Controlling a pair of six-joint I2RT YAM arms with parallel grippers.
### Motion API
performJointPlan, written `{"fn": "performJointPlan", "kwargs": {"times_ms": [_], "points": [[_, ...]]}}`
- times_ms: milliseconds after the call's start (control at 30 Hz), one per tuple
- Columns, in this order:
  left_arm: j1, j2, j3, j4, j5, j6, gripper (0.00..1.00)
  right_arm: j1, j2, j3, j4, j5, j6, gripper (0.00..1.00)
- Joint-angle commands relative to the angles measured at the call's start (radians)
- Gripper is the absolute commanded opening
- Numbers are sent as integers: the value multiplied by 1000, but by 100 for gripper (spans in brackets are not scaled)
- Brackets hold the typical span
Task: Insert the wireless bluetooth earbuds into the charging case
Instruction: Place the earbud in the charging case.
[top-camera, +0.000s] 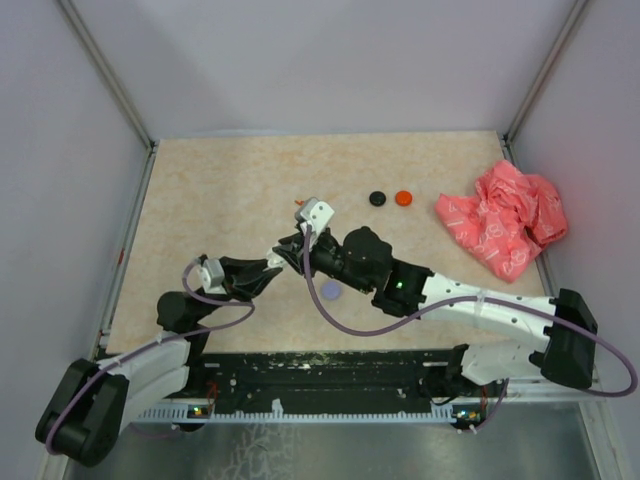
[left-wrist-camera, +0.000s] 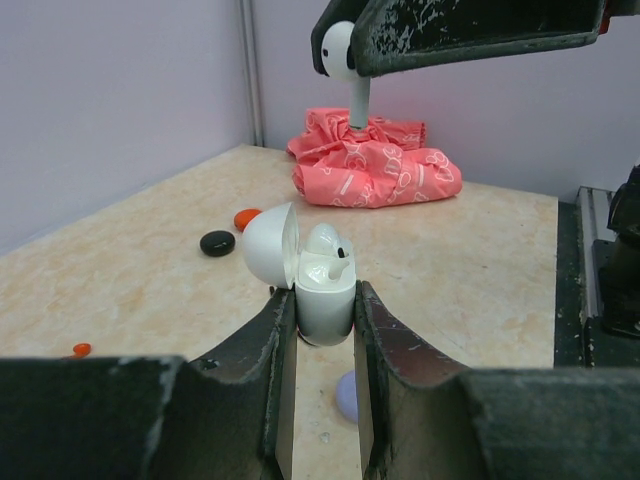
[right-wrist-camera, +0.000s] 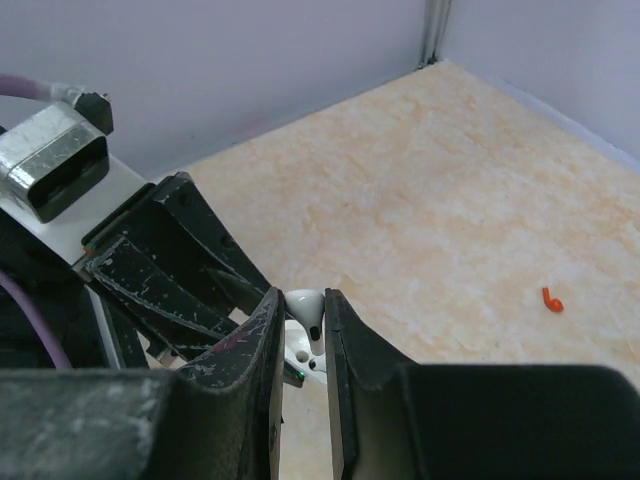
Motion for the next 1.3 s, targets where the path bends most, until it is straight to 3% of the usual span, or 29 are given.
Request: {"fn": "performJointPlan", "kwargs": {"times_ms": [0, 1267], "points": [[6, -1, 3, 69, 8, -46, 0, 21, 9, -9, 137, -31, -26, 11], [6, 0, -13, 152, -50, -158, 0, 27, 111, -15, 132, -58, 6, 10]]}}
